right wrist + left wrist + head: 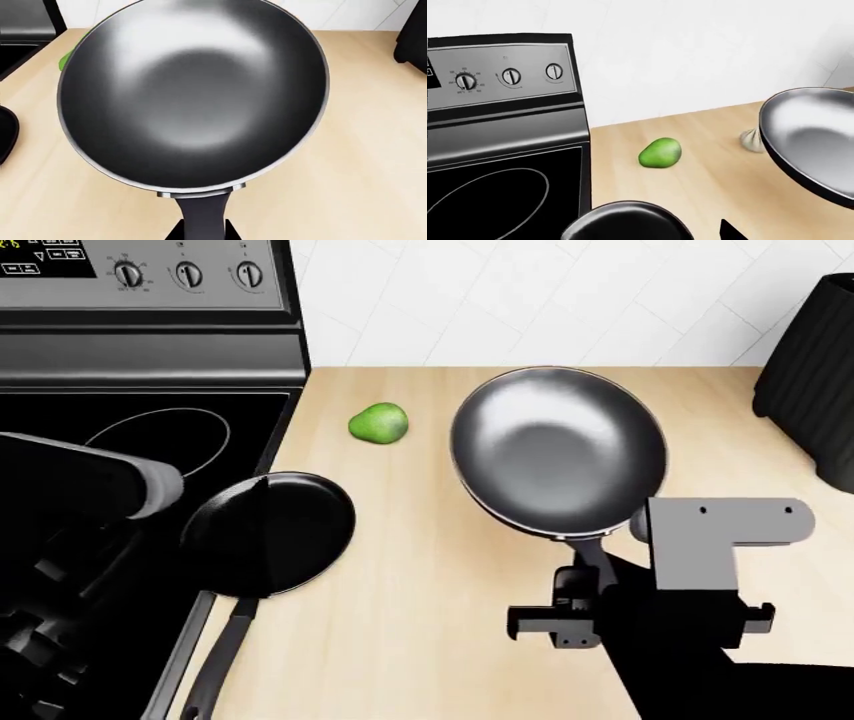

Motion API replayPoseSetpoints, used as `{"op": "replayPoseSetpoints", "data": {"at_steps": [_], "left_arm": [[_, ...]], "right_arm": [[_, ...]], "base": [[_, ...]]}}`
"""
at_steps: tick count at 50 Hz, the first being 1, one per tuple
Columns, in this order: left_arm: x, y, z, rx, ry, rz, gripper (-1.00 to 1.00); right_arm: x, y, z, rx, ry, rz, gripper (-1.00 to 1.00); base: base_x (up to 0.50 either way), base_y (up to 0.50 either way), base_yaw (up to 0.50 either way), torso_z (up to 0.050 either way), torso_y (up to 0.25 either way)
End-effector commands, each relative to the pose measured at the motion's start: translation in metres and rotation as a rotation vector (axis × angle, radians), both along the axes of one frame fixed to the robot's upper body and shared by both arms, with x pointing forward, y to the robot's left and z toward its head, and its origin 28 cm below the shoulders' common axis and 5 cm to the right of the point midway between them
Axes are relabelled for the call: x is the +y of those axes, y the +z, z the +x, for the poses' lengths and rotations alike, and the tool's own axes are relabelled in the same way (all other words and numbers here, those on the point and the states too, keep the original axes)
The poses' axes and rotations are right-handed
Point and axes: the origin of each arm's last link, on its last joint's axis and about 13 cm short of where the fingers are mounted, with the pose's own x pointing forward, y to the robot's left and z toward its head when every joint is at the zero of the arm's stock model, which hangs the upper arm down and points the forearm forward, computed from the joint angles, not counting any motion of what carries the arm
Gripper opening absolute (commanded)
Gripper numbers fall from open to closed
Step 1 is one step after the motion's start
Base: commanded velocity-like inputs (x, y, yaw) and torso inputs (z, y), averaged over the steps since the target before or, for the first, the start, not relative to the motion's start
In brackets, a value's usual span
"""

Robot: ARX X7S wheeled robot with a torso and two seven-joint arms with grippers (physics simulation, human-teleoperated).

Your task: Place both pans onto different burners. Then place the avocado and the dumpling on different pans.

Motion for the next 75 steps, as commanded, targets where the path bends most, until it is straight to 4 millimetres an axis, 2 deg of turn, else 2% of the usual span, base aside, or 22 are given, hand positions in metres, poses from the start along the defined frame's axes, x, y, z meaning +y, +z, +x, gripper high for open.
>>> {"op": "replayPoseSetpoints", "data": {"at_steps": [1,12,36,66,75], "left_arm": [[-0.004,-0.004,-0.005,0.125,-0.006,-0.055,1.00],[-0.009,-0.017,-0.022,0.215,0.073,-0.113,1.00],[-0.013,-0.046,-0.028,0.299,0.182,-0.049,1.00],[-0.012,-0.052,-0.034,0.319,0.201,-0.032,1.00],[-0.017,-0.049,-0.032,0.313,0.183,-0.031,1.00]], "right_arm": [[-0.006,0.013,0.007,-0.082,-0.014,0.017,-1.00],[-0.009,0.008,0.010,-0.075,-0.010,0.037,-1.00],[-0.011,-0.001,0.018,-0.055,0.006,0.067,-1.00],[-0.013,-0.007,0.019,-0.051,0.005,0.082,-1.00],[-0.014,-0.008,0.018,-0.051,0.003,0.089,-1.00]], "base": [[0.00,0.00,0.00,0.000,0.010],[0.00,0.00,0.00,0.000,0.001],[0.00,0.00,0.00,0.000,0.001],[0.00,0.00,0.00,0.001,0.001],[0.00,0.00,0.00,0.001,0.001]]}}
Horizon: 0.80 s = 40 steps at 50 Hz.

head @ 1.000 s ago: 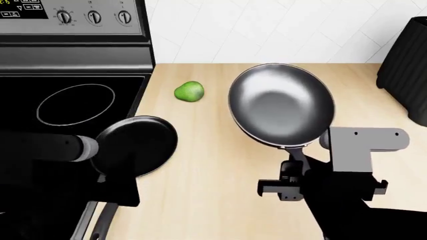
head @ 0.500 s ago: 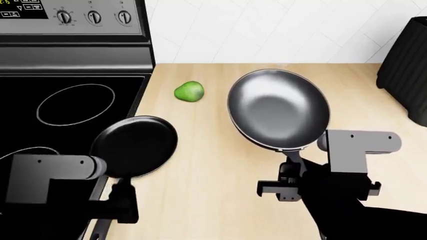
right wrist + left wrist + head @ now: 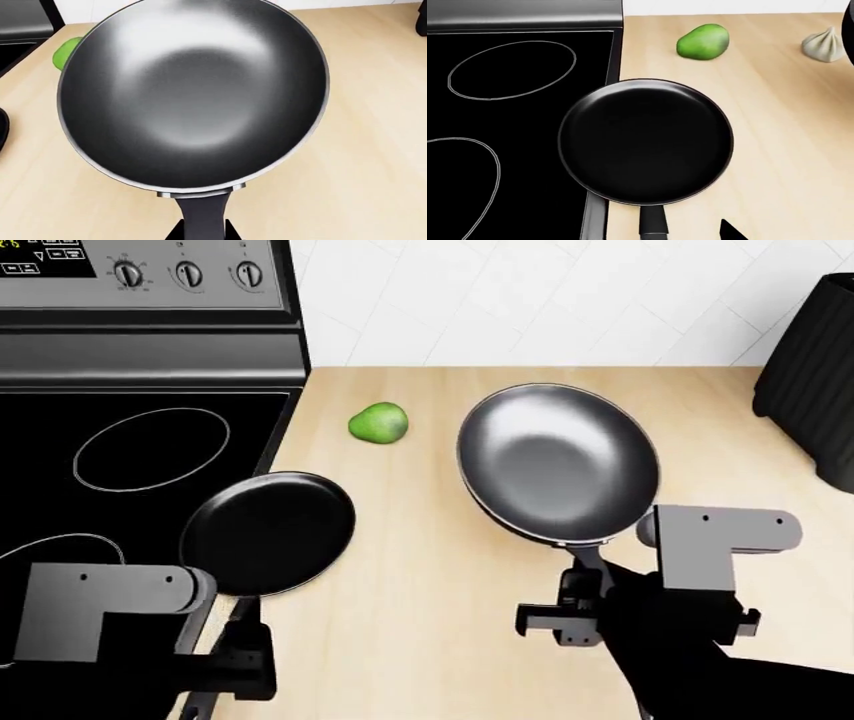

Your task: Place both pans onto different burners. Then place the avocado and the dumpling on different pans.

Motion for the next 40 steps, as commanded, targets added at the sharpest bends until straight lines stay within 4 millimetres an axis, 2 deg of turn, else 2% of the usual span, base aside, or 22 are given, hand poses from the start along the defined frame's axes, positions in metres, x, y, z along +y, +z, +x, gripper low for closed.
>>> {"op": "replayPoseSetpoints", "data": {"at_steps": [1,19,30,40], "left_arm": [[-0.005,0.001,0.002,-0.004,-0.013,0.001,1.00],[-0.012,-0.001,0.023,0.023,0.034,0.048,1.00],[-0.015,-0.017,0.023,0.084,0.032,0.057,1.00],[-0.018,-0.016,0.025,0.087,0.016,0.062,1.00]], "right_arm": [[-0.002,0.009,0.005,-0.080,-0.010,0.019,-1.00],[-0.007,0.005,0.007,-0.074,-0.023,0.021,-1.00],[-0.009,0.003,0.009,-0.069,-0.027,0.031,-1.00],[-0.010,0.003,0.010,-0.073,-0.025,0.033,-1.00]], "base": [[0.00,0.00,0.00,0.000,0.000],[0.00,0.00,0.00,0.000,0.001],[0.00,0.00,0.00,0.001,0.002],[0.00,0.00,0.00,0.000,0.001]]}}
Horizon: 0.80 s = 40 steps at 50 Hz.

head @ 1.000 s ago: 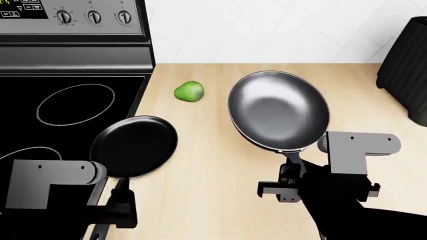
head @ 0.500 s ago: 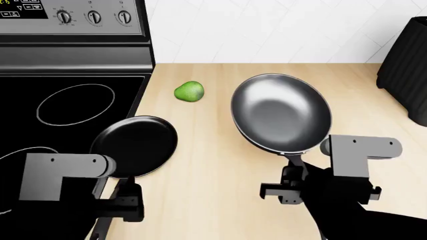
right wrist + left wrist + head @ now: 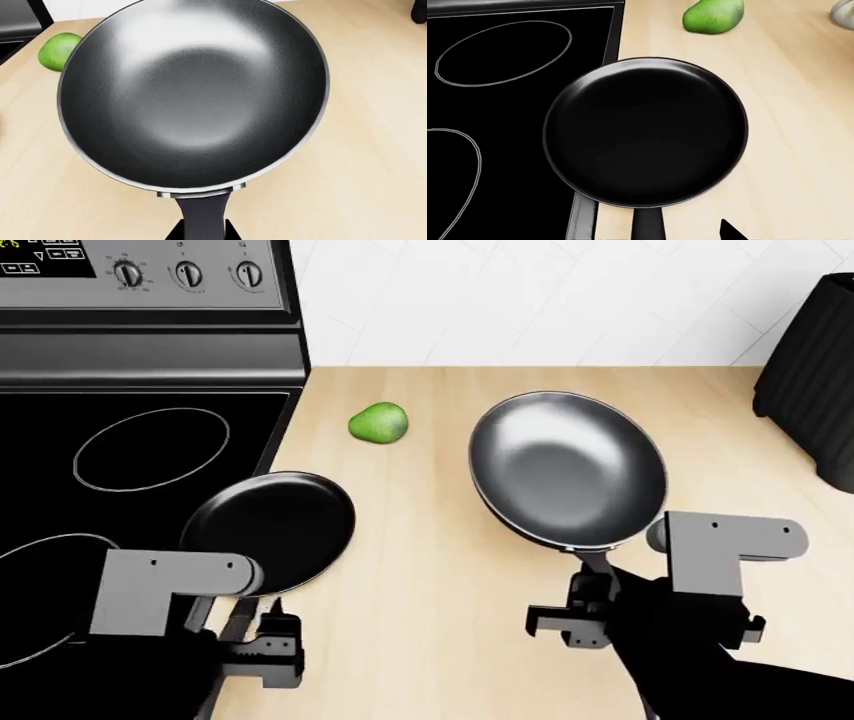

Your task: Place both pans onto different burners. Then place the avocado and the dumpling on different pans.

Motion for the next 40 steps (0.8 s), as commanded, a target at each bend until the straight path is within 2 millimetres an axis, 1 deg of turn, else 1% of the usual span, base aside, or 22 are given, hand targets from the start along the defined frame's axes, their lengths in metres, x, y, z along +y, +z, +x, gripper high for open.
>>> {"op": "replayPoseSetpoints", "data": {"at_steps": [1,9,14,17,24,26,31,40], "left_arm": [[-0.004,-0.003,0.003,0.017,-0.013,0.010,1.00],[-0.006,-0.009,0.005,0.033,-0.016,0.005,1.00],[-0.007,-0.020,0.008,0.045,-0.015,0.003,1.00],[-0.007,-0.020,0.009,0.052,-0.011,0.001,1.00],[-0.007,-0.029,0.011,0.067,-0.005,-0.010,1.00],[-0.006,-0.030,0.012,0.069,-0.001,-0.011,1.00],[-0.005,-0.026,0.014,0.076,0.011,-0.017,1.00],[-0.003,-0.030,0.017,0.091,0.025,-0.023,1.00]], "right_arm": [[-0.002,0.011,0.007,-0.085,-0.008,0.015,-1.00],[-0.004,0.010,0.006,-0.084,-0.012,0.021,-1.00],[-0.005,0.008,0.007,-0.082,-0.015,0.023,-1.00],[-0.005,0.008,0.007,-0.082,-0.018,0.023,-1.00],[-0.005,0.008,0.007,-0.082,-0.018,0.024,-1.00],[-0.005,0.008,0.007,-0.081,-0.019,0.024,-1.00],[-0.005,0.008,0.007,-0.081,-0.019,0.025,-1.00],[-0.005,0.008,0.007,-0.080,-0.019,0.025,-1.00]], "base": [[0.00,0.00,0.00,0.000,0.000],[0.00,0.00,0.00,0.001,0.001],[0.00,0.00,0.00,0.000,0.000],[0.00,0.00,0.00,0.000,0.003],[0.00,0.00,0.00,0.000,0.000],[0.00,0.00,0.00,0.000,0.000],[0.00,0.00,0.00,0.000,0.000],[0.00,0.00,0.00,0.000,0.000]]}}
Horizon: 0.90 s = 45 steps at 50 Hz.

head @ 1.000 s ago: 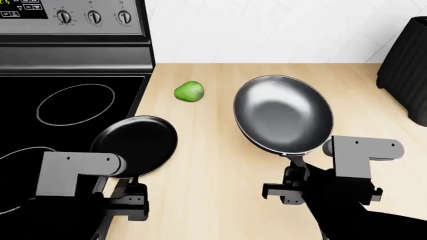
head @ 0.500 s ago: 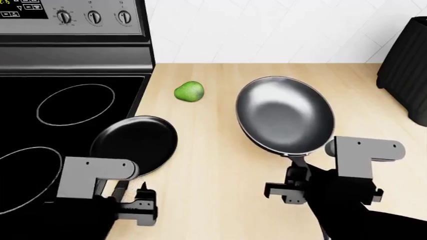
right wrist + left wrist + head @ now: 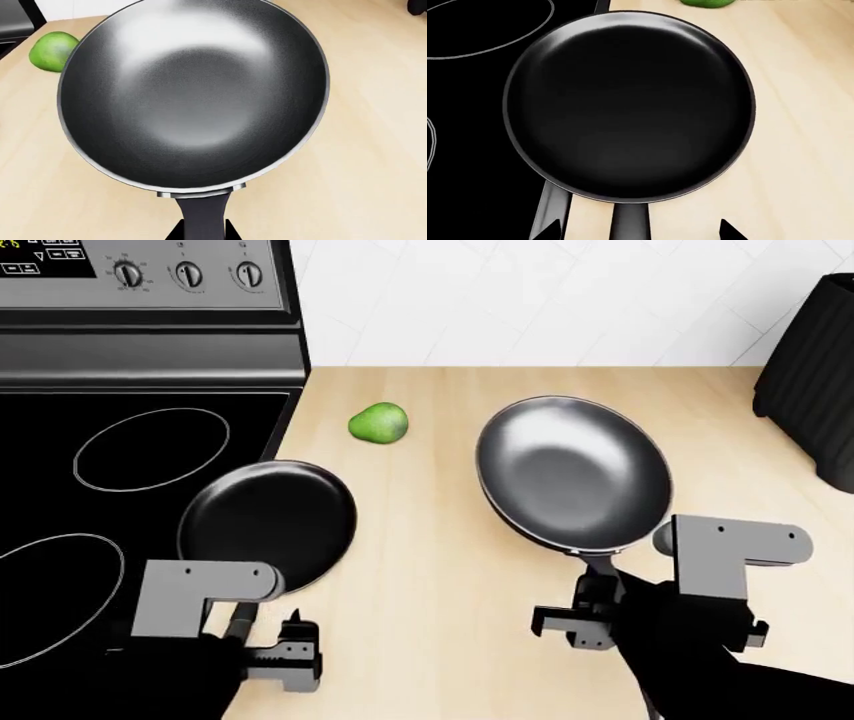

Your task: Place both pans onto different burners. Then place the avocado and the dumpling on different pans.

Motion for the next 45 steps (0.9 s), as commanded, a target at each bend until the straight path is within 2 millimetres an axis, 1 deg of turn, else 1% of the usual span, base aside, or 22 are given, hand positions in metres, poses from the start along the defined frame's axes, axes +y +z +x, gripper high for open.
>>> {"op": "replayPoseSetpoints", "data": {"at_steps": [1,7,8,24,33,38,45], "left_arm": [[0.003,-0.008,0.005,0.043,0.030,0.008,1.00],[0.005,-0.009,0.008,0.044,0.044,0.012,1.00],[0.005,-0.009,0.007,0.041,0.044,0.016,-1.00],[0.005,-0.007,0.006,0.007,0.045,0.014,-1.00],[0.005,-0.003,0.006,-0.024,0.036,0.015,-1.00],[0.006,0.007,0.005,-0.064,0.033,0.014,-1.00],[0.005,0.033,-0.001,-0.168,0.018,0.043,-1.00]], "right_arm": [[-0.001,0.012,0.006,-0.087,-0.006,0.010,-1.00],[-0.001,0.011,0.006,-0.086,-0.006,0.011,-1.00],[-0.001,0.011,0.006,-0.086,-0.006,0.011,-1.00],[-0.001,0.010,0.006,-0.081,-0.006,0.015,-1.00],[-0.001,0.009,0.006,-0.080,-0.005,0.018,-1.00],[-0.001,0.010,0.006,-0.081,-0.006,0.020,-1.00],[-0.001,0.010,0.006,-0.086,0.001,0.019,-1.00]], "base": [[0.00,0.00,0.00,0.000,0.000],[0.00,0.00,0.00,0.000,0.000],[0.00,0.00,0.00,0.000,0.000],[0.00,0.00,0.00,0.000,0.000],[0.00,0.00,0.00,0.000,0.000],[0.00,0.00,0.00,0.000,0.000],[0.00,0.00,0.00,0.000,0.001]]}}
